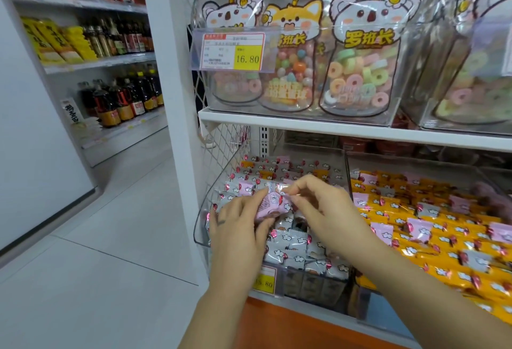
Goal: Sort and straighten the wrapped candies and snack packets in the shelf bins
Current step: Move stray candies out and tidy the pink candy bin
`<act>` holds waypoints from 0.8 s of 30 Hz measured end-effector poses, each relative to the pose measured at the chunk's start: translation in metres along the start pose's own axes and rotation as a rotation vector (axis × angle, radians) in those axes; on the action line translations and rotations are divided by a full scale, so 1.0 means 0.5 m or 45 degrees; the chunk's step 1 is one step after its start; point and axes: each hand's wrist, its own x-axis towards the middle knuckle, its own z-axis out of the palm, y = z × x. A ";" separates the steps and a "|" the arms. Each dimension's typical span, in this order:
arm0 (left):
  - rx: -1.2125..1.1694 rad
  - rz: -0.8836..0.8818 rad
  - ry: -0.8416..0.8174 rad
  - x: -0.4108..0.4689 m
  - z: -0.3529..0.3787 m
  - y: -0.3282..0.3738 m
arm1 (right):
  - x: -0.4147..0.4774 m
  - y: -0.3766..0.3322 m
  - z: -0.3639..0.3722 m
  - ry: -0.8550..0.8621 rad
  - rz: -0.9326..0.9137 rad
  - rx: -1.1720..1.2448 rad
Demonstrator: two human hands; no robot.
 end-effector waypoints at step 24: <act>-0.076 -0.018 0.176 0.009 0.002 0.008 | 0.032 0.047 -0.012 0.084 -0.029 -0.544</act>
